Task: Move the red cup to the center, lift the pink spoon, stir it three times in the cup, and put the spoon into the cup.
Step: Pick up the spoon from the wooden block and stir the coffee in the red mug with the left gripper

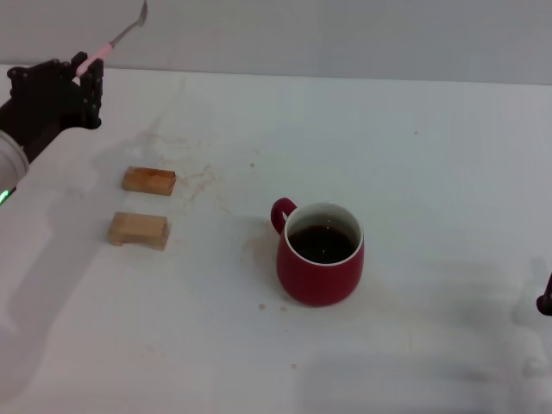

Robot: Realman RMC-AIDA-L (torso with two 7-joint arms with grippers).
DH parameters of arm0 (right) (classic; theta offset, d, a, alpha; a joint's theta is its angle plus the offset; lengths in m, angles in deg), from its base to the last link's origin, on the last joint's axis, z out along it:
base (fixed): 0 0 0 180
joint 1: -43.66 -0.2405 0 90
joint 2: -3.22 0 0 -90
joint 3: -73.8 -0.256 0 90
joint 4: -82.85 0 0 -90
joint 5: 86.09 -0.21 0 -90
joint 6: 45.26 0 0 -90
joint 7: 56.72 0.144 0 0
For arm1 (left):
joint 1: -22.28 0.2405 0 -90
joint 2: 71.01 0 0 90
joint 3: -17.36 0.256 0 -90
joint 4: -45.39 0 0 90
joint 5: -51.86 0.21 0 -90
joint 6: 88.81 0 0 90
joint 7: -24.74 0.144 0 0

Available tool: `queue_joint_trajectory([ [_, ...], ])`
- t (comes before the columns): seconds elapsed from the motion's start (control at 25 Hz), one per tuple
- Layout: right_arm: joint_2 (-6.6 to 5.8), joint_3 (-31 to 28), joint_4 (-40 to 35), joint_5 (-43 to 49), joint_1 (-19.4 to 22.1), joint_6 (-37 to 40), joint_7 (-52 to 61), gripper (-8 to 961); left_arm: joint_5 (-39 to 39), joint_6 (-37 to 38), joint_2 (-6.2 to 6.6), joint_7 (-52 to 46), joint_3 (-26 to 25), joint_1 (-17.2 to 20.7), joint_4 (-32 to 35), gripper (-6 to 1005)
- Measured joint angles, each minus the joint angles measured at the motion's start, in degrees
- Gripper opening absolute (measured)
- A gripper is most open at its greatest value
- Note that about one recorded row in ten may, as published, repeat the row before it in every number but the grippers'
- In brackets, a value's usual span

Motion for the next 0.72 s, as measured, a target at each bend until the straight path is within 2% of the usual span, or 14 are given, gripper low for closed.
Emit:
queue_joint_trajectory([
  [0.04,0.0,-0.01,0.0,0.0,0.0,0.01,0.0,1,0.14,-4.03,0.45,-0.23,-0.32,0.1,-3.22,138],
  [0.08,0.0,-0.01,0.01,0.0,0.02,0.12,0.0,1,0.14,-4.03,0.45,-0.23,-0.32,0.1,-3.22,138],
  [0.2,0.0,0.02,0.07,0.0,0.21,0.47,0.0,1,0.24,-11.49,1.21,-0.05,-0.73,0.19,-8.66,138],
  [0.24,0.0,0.01,0.06,0.0,0.3,0.48,0.0,1,0.25,-16.02,1.86,0.11,-0.92,0.29,-12.22,138],
  [0.32,0.01,-0.09,-0.08,0.0,0.58,0.48,0.0,1,0.24,-17.64,2.16,0.31,-0.96,0.39,-13.67,138],
  [0.48,0.03,-0.31,-0.4,-0.06,1.09,0.58,0.0,1,-0.13,-26.63,3.01,2.54,-1.48,0.86,-21.09,138],
  [0.56,0.0,-0.4,-0.5,-0.68,1.2,0.62,0.0,1,-0.25,-31.98,2.67,4.55,-2.33,0.93,-24.79,138],
  [0.64,-0.03,-0.42,-0.62,-1.95,1.19,0.63,0.0,1,-0.37,-38.26,1.38,7.2,-4.1,0.72,-28.11,138],
  [0.72,-0.03,-0.42,-0.89,-2.54,1.11,0.63,0.0,1,-1.02,-45.71,-0.94,11.18,-6.75,0.35,-31.44,138],
])
